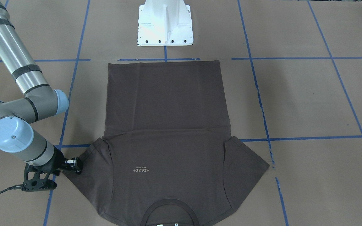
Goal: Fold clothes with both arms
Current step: 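Grasp the sleeve nearest the right gripper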
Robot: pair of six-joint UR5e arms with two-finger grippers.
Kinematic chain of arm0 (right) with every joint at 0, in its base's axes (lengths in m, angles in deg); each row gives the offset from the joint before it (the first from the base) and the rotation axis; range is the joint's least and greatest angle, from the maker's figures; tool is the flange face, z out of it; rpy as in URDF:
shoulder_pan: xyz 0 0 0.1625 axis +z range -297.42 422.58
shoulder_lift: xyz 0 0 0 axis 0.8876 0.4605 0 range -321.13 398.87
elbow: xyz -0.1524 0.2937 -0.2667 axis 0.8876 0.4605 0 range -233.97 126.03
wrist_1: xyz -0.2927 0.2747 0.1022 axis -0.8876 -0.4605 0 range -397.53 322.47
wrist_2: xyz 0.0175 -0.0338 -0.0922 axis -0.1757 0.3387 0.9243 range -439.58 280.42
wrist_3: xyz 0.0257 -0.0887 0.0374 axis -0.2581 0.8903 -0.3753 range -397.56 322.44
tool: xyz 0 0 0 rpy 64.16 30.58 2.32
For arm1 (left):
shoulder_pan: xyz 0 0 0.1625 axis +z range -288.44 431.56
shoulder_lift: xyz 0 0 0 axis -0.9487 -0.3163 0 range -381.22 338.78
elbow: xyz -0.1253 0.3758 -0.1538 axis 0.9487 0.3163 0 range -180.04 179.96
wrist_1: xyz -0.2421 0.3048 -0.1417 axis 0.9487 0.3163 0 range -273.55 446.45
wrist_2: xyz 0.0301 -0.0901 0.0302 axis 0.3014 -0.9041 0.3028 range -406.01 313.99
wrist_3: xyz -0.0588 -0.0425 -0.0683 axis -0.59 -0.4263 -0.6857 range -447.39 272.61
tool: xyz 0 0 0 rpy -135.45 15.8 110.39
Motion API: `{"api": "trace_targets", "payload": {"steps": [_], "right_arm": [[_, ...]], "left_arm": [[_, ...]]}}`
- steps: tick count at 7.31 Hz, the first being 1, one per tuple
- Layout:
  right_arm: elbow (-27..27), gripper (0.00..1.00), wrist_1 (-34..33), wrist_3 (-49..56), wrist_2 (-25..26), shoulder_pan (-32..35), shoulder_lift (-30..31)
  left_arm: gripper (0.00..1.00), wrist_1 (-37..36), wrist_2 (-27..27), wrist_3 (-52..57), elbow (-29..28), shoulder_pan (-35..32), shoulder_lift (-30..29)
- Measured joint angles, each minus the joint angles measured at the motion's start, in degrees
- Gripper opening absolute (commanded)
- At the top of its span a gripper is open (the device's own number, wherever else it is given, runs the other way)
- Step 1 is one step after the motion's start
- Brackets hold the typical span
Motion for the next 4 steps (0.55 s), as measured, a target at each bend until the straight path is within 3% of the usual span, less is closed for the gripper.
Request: {"api": "trace_targets", "payload": {"steps": [1, 4], "right_arm": [[0.0, 0.12, 0.0, 0.0, -0.1, 0.0, 0.0], [-0.5, 0.00, 0.0, 0.3, -0.3, -0.1, -0.4]], "left_arm": [[1.00, -0.1, 0.0, 0.0, 0.0, 0.0, 0.0], [1.00, -0.2, 0.1, -0.1, -0.1, 0.0, -0.1]]}}
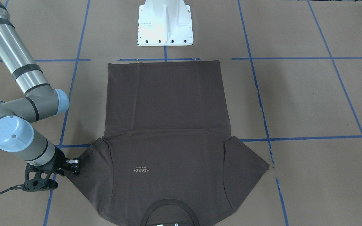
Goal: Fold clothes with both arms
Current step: 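Grasp the sleeve nearest the right gripper, then fold the sleeve inward across the shirt body with the right gripper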
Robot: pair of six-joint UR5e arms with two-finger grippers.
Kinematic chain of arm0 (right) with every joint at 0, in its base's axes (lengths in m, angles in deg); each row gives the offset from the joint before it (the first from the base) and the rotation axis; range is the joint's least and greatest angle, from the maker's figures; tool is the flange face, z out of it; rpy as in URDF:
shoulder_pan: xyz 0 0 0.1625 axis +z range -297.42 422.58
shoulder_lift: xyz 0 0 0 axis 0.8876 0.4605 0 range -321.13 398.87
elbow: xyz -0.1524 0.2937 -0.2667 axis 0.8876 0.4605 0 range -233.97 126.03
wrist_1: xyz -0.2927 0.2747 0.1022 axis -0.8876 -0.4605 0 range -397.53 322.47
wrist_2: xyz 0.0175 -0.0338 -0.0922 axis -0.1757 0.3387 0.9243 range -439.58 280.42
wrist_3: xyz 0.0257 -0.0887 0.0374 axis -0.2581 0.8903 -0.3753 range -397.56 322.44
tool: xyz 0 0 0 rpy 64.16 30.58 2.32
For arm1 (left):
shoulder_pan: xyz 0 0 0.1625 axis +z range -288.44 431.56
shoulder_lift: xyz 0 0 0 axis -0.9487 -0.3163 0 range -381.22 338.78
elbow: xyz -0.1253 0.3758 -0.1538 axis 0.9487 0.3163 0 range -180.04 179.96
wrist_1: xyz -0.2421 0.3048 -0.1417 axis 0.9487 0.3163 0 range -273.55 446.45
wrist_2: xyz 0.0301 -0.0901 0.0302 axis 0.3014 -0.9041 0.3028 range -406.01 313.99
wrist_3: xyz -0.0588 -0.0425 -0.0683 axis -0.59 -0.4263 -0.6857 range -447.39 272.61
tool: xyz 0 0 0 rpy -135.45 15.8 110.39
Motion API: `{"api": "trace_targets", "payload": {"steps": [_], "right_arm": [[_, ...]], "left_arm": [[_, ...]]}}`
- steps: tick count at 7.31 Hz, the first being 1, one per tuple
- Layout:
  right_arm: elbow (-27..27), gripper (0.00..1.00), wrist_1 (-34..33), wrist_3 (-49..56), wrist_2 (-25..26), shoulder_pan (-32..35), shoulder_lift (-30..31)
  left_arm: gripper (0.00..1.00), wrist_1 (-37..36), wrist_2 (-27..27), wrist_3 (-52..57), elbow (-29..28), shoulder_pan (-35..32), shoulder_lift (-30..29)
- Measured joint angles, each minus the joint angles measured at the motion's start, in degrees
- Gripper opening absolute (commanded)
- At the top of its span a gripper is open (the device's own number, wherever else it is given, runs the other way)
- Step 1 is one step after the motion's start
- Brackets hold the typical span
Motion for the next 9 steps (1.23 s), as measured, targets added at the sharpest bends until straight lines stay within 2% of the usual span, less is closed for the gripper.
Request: {"api": "trace_targets", "payload": {"steps": [4, 6, 7, 8, 9], "right_arm": [[-1.8, 0.00, 0.2, 0.2, 0.0, 0.0, -2.6], [-2.1, 0.00, 0.4, 0.3, 1.0, -1.0, -7.5], [-2.1, 0.00, 0.5, 0.1, 3.3, -2.7, -10.3], [-2.1, 0.73, 0.5, 0.0, 6.9, -5.4, -12.1], [-2.1, 1.00, 0.5, -0.1, 10.5, -8.3, -12.9]], "left_arm": [[1.00, 0.1, 0.0, 0.1, -0.2, 0.0, 0.0], [1.00, 0.1, 0.0, 0.1, -0.2, 0.0, 0.0], [1.00, 0.1, 0.0, 0.1, -0.1, 0.0, 0.0], [1.00, 0.1, 0.0, 0.1, -0.1, -0.1, 0.0], [1.00, 0.1, 0.0, 0.1, -0.1, -0.1, 0.0]]}}
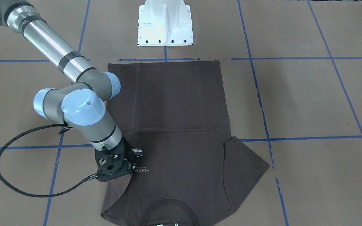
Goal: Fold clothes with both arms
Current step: 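Fold the sleeve inward across the shirt body with the right gripper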
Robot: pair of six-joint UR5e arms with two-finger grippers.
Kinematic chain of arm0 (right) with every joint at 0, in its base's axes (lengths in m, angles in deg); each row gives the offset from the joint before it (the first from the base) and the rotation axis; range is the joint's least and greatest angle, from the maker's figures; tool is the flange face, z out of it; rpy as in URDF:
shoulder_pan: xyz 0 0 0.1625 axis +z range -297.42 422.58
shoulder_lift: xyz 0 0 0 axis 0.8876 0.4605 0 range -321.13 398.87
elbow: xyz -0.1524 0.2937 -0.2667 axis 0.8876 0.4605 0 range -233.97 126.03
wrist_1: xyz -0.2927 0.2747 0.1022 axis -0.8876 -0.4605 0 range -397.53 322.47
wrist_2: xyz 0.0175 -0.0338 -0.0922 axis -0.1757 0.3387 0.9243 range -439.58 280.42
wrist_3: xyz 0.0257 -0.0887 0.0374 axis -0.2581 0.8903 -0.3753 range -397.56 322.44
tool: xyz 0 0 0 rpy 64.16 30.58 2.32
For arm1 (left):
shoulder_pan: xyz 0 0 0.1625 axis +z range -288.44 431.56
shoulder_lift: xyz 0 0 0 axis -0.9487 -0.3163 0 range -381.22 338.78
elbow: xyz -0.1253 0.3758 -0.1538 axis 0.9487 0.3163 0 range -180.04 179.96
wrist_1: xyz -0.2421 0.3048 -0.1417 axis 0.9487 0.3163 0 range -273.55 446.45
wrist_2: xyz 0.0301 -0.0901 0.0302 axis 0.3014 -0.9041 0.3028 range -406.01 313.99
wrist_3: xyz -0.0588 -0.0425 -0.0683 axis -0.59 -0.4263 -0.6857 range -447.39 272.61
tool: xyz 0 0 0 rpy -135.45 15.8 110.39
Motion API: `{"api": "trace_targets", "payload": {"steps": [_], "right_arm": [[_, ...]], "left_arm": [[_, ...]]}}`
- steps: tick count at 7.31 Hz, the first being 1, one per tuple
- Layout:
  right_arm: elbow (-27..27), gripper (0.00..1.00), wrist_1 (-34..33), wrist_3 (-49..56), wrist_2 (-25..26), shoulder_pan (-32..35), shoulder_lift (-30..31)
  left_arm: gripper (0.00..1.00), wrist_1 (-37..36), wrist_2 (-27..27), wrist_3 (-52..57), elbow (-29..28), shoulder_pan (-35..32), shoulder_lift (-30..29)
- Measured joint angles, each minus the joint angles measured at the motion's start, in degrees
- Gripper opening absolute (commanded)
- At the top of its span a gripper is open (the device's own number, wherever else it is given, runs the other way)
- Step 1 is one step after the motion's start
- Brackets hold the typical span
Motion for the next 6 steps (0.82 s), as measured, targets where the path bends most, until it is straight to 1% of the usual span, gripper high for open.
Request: {"api": "trace_targets", "payload": {"steps": [1, 3, 4, 5, 6], "right_arm": [[0.1, 1.00, 0.0, -0.1, 2.4, -2.0, -0.3], [0.1, 1.00, 0.0, -1.7, 4.2, -3.0, -0.3], [0.1, 1.00, -0.3, -4.9, 3.5, -2.6, -0.4], [-0.1, 1.00, -1.2, -8.0, 0.5, -1.4, -0.3], [-1.7, 1.00, -5.1, -9.7, -3.9, 0.6, -0.1]], "left_arm": [[1.00, 0.0, 0.0, -0.1, 0.0, 0.0, 0.0], [1.00, 0.0, 0.1, -1.6, -0.5, 0.1, -1.2], [1.00, 0.1, 0.4, -5.0, -1.8, 0.8, -4.0], [1.00, 0.5, 1.4, -10.0, -3.7, 3.1, -8.0], [1.00, 2.1, 4.9, -17.2, -5.2, 7.6, -11.8]]}}
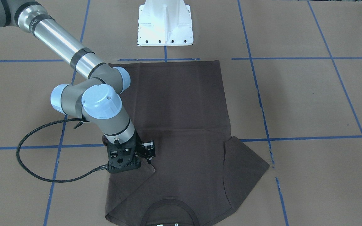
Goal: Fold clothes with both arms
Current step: 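Fold the sleeve inward across the shirt body with the right gripper, then release the sleeve and raise the right gripper while the left arm approaches the other sleeve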
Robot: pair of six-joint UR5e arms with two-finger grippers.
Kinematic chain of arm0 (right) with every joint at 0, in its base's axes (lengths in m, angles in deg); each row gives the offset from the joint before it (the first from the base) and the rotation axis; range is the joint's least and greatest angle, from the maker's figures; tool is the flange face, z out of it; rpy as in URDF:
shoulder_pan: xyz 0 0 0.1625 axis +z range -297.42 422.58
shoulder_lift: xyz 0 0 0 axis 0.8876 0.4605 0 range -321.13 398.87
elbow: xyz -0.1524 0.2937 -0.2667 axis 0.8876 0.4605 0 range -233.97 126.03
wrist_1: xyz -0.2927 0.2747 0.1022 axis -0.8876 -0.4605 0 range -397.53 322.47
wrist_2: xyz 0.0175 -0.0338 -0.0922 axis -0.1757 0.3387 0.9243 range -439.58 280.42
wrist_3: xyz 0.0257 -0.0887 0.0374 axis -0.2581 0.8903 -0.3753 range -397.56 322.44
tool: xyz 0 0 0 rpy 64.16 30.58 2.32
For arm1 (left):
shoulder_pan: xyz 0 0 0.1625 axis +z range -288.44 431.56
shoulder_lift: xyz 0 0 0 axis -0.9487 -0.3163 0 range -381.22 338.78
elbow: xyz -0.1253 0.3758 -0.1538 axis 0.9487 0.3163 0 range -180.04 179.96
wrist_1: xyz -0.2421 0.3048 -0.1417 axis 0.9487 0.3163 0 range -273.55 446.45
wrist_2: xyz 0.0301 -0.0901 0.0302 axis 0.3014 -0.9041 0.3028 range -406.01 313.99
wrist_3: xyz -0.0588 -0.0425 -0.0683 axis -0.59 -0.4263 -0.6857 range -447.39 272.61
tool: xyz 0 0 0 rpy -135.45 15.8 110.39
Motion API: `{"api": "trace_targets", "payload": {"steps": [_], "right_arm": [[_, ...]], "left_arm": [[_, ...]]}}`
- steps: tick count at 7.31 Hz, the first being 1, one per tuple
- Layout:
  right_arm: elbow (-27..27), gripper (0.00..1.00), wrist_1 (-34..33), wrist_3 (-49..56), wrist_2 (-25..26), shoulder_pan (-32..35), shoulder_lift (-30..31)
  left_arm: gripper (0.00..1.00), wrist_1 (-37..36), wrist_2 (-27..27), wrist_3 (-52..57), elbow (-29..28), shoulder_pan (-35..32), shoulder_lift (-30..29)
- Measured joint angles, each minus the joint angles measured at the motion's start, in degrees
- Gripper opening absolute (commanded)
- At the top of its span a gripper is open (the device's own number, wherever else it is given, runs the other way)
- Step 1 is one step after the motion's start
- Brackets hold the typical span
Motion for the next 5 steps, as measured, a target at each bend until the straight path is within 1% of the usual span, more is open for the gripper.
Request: {"api": "trace_targets", "payload": {"steps": [1, 2, 3, 4, 5], "right_arm": [[-4.0, 1.00, -7.4, -0.5, -3.5, 2.0, 1.0], [-9.7, 1.00, -14.6, -0.4, -6.3, 3.9, 3.6], [-15.8, 1.00, -18.7, 0.1, -8.4, 5.7, 7.9], [-20.7, 1.00, -20.2, 1.2, -9.7, 6.9, 12.3], [-23.2, 1.00, -20.7, 2.6, -10.2, 7.6, 14.8]], "left_arm": [[1.00, 2.2, 5.6, -8.7, -0.9, 5.9, -3.0], [1.00, 4.2, 11.5, -16.9, -1.8, 12.1, -5.4], [0.99, 6.6, 17.1, -23.9, -3.5, 17.6, -7.4], [0.98, 10.2, 23.3, -30.1, -7.1, 22.4, -9.4], [0.98, 13.7, 29.2, -34.3, -12.1, 26.4, -11.6]]}}
